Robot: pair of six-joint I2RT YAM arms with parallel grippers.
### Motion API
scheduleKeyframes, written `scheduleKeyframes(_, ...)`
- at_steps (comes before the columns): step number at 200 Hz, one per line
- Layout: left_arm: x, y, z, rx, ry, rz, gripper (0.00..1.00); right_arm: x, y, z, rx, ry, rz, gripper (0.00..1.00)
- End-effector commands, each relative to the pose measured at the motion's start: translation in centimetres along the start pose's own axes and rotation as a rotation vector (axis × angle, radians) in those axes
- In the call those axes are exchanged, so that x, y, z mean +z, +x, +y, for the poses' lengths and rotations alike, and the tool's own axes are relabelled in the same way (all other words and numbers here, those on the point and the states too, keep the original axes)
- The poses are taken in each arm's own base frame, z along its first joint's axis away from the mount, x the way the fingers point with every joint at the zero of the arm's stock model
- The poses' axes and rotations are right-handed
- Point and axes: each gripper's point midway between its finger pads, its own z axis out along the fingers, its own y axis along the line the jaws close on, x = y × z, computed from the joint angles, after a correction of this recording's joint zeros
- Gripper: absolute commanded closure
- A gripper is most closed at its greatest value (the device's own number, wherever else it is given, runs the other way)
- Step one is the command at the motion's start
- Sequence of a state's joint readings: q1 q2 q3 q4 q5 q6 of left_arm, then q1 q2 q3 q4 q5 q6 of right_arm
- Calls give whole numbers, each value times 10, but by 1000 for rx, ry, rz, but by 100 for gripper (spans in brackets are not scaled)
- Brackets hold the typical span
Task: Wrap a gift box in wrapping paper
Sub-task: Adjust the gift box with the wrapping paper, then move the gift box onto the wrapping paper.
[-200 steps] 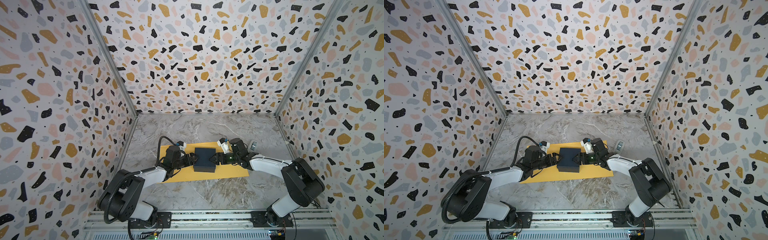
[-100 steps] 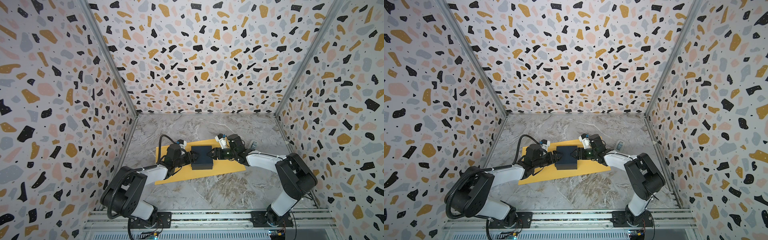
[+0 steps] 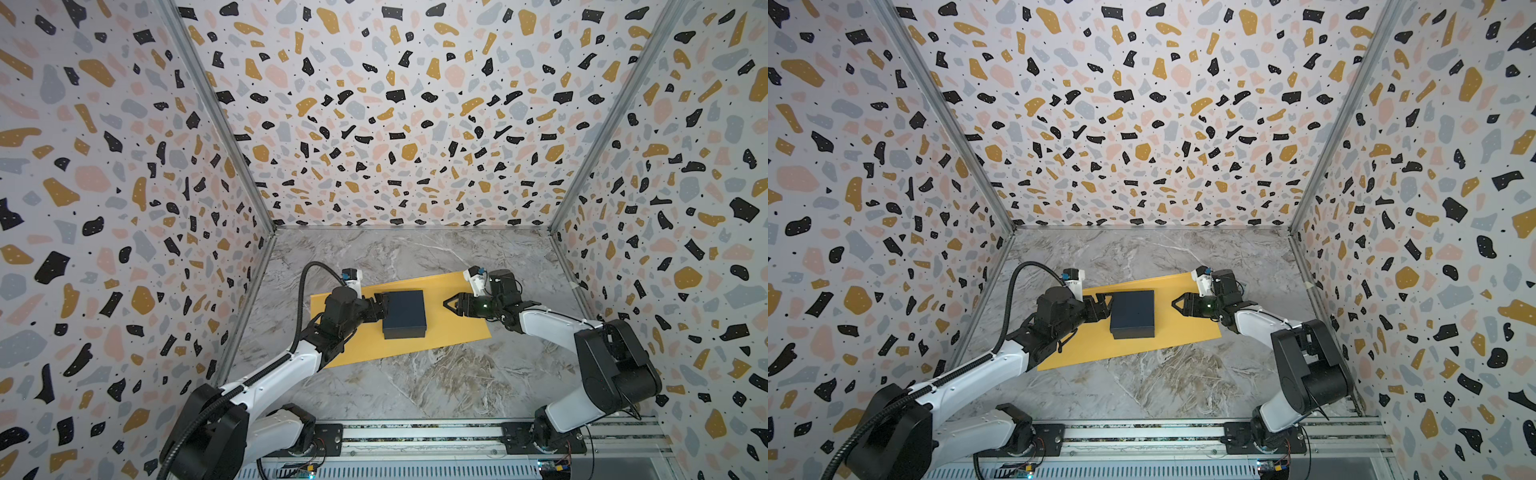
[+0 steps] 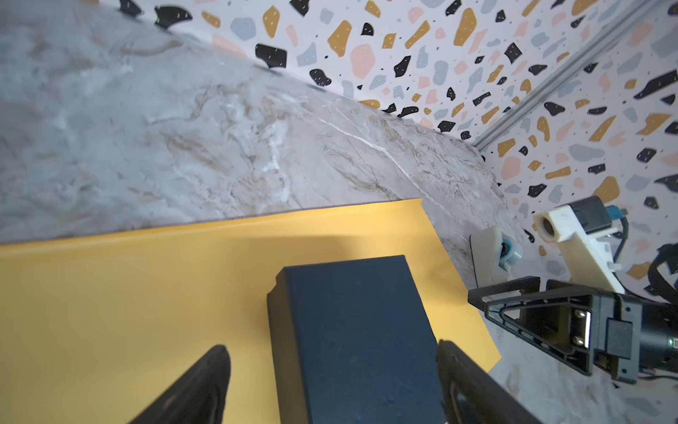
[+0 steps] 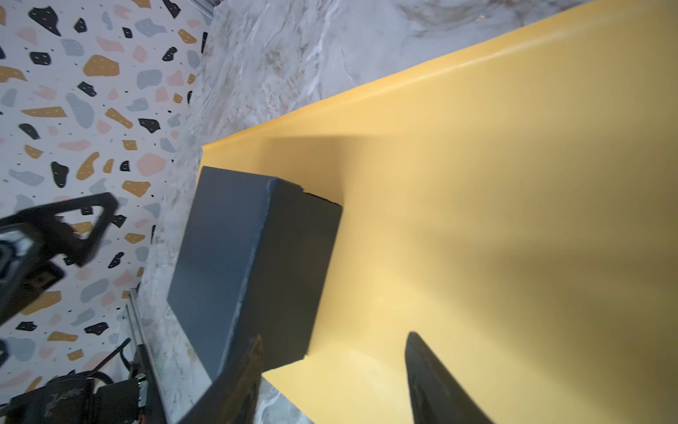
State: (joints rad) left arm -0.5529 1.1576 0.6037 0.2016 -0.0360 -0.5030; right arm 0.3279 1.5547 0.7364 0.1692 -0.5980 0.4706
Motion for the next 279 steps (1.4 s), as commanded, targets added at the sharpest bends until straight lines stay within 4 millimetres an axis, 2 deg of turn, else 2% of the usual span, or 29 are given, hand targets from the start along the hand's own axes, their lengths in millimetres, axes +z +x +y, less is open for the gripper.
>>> scheduleKeyframes(1,-4,-2,-7,276,-100,-13,11,-1,24,-17,31,24,60,48)
scheduleKeyframes(44,-12,6,-58,608,40,-77,7,-7,48,-42,122,61,84,59)
scheduleKeyframes(61,-8,19,-71,772,79,-55,3,-11,54,-47,147,65,79,61)
scheduleKeyframes(101,13,59,-89,1190,134,28,0,-14,66,-57,195,69,82,65)
scheduleKeyframes(136,24,78,-106,1420,200,53,0,-14,70,-58,202,63,86,67)
scheduleKeyframes(155,33,86,-109,1495,210,76,1,-14,72,-59,207,61,88,68)
scheduleKeyframes(213,64,99,-112,1580,178,125,2,-14,76,-61,205,60,95,69)
scheduleKeyframes(246,71,99,-106,1578,129,146,3,-16,76,-62,203,64,96,69)
scheduleKeyframes(250,72,92,-109,1568,113,115,3,-16,76,-62,203,65,97,69)
scheduleKeyframes(279,74,87,-103,1548,59,105,3,-16,75,-62,200,68,96,70)
